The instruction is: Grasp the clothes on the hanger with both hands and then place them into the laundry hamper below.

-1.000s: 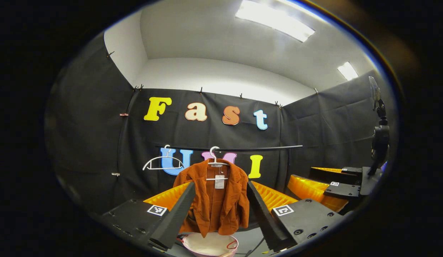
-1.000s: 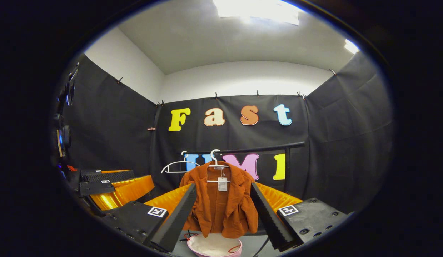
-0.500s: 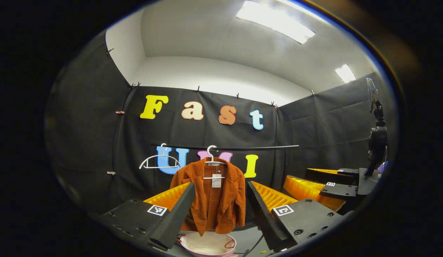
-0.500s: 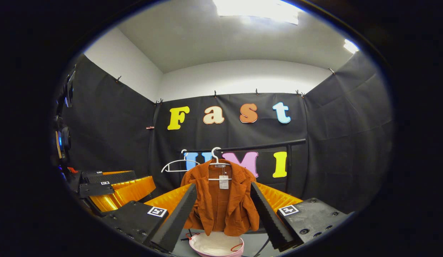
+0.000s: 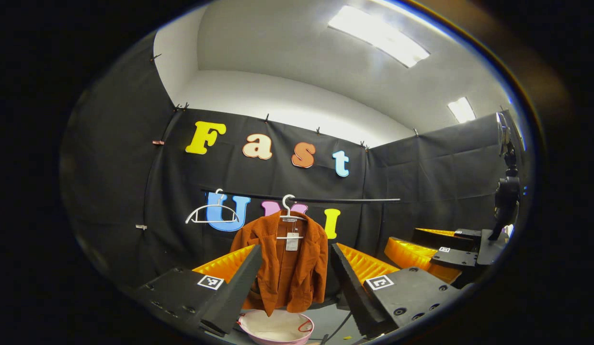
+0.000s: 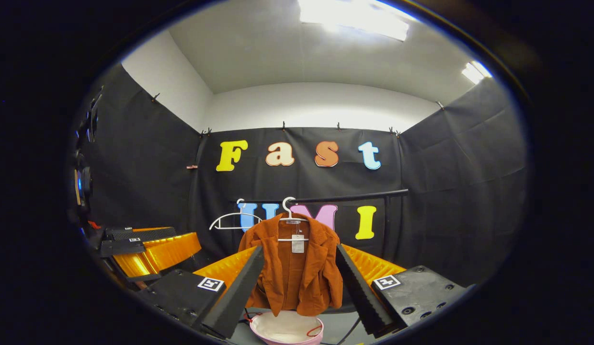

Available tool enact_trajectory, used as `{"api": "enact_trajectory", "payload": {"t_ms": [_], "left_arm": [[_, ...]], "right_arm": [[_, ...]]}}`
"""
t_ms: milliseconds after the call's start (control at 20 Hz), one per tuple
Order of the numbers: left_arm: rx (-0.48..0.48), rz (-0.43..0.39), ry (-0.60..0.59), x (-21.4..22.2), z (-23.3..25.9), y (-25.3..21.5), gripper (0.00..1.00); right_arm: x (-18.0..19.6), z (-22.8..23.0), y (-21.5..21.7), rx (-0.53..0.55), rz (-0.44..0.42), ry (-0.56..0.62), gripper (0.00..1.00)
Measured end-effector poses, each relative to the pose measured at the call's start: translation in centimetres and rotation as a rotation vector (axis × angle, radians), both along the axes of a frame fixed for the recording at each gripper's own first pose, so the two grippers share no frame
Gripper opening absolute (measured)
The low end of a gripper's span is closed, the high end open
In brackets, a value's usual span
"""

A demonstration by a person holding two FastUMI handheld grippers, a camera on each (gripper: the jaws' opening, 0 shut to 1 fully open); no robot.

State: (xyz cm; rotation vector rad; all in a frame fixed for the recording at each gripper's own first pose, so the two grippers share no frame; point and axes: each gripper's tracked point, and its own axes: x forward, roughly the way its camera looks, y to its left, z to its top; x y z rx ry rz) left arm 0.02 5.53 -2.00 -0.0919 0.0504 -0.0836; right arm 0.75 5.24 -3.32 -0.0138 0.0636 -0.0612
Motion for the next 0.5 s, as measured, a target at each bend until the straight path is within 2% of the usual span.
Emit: {"api": "enact_trajectory", "payload": {"t_ms": [200,500], "left_arm": [[-0.017,-0.005,0.006,1.8,-0.5,1.5,0.9],[-0.033,-0.007,0.021,7.2,-3.3,2.6,0.9]], "right_arm": [[1.7,-0.4,0.1,-0.011,-0.034,-0.002,0.96],[8.3,-3.3,-1.3,-0.086,-0.045,-0.006,0.97]]}}
